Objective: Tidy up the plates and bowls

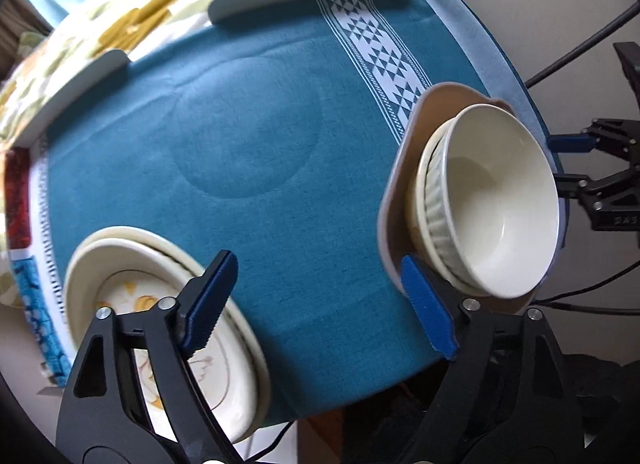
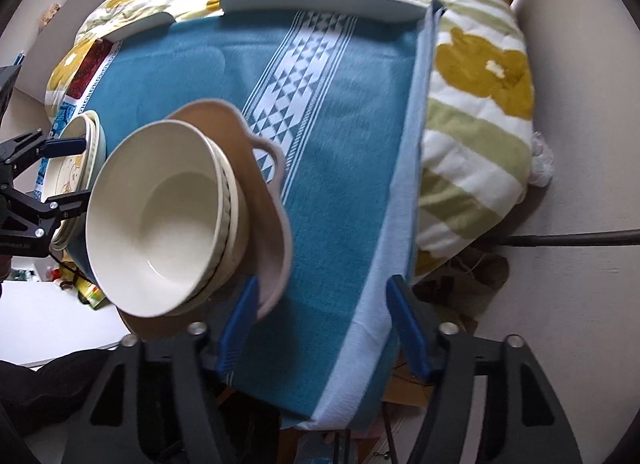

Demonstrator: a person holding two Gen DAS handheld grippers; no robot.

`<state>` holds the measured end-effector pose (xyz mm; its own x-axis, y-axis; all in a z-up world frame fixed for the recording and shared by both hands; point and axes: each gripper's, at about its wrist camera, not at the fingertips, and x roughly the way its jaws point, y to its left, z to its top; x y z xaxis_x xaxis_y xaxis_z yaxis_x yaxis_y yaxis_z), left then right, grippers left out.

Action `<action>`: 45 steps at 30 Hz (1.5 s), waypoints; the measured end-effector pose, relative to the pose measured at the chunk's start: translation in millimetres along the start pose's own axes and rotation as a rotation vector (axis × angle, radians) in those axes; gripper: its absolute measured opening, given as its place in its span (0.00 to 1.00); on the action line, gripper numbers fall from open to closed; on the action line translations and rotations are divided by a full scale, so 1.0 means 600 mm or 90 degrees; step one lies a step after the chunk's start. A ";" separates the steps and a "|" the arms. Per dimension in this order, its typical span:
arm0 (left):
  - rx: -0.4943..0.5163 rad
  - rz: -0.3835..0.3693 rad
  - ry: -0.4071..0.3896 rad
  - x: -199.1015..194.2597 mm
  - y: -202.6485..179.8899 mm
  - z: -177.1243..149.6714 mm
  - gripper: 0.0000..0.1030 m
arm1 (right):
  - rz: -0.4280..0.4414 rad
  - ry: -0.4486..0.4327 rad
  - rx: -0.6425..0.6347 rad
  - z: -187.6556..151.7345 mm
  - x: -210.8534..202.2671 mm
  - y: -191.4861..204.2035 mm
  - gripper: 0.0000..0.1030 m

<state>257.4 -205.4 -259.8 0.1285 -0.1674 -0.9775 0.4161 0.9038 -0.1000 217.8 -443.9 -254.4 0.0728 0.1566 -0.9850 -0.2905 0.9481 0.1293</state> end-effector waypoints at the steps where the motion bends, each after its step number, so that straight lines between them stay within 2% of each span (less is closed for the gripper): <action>1: 0.003 -0.006 0.005 0.005 -0.002 0.002 0.72 | 0.008 0.005 -0.005 0.001 0.005 0.003 0.47; 4: 0.014 -0.019 0.015 0.018 -0.009 0.007 0.61 | 0.035 0.012 -0.016 0.005 0.017 0.013 0.34; 9: 0.042 -0.035 0.027 0.042 -0.030 0.011 0.40 | 0.065 0.019 -0.028 0.006 0.036 0.021 0.25; 12: 0.042 -0.074 0.024 0.049 -0.034 0.012 0.26 | 0.086 0.019 -0.033 0.004 0.044 0.024 0.18; 15: 0.053 -0.088 0.017 0.054 -0.047 0.009 0.14 | 0.096 0.010 -0.024 0.001 0.048 0.018 0.17; 17: 0.064 -0.072 0.003 0.053 -0.056 0.008 0.14 | 0.099 0.007 -0.021 0.000 0.050 0.018 0.17; 22: 0.043 -0.074 -0.017 0.051 -0.058 0.004 0.11 | 0.089 0.002 -0.024 -0.002 0.050 0.023 0.16; 32: 0.027 -0.071 -0.017 0.030 -0.055 0.017 0.09 | 0.112 0.012 -0.004 -0.002 0.046 0.017 0.15; 36: 0.027 -0.054 -0.018 0.019 -0.054 0.023 0.09 | 0.106 0.009 -0.012 0.003 0.041 0.020 0.15; 41: -0.006 -0.055 -0.029 -0.004 -0.038 0.020 0.09 | 0.105 -0.002 -0.031 0.021 0.021 0.029 0.15; 45: -0.045 -0.049 -0.039 -0.035 -0.007 0.006 0.09 | 0.104 0.001 -0.079 0.049 0.001 0.062 0.15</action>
<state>256.3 -207.3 -237.9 0.1534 -0.2595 -0.9535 0.3633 0.9121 -0.1898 235.3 -400.4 -246.9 0.0138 0.3051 -0.9522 -0.4140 0.8686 0.2723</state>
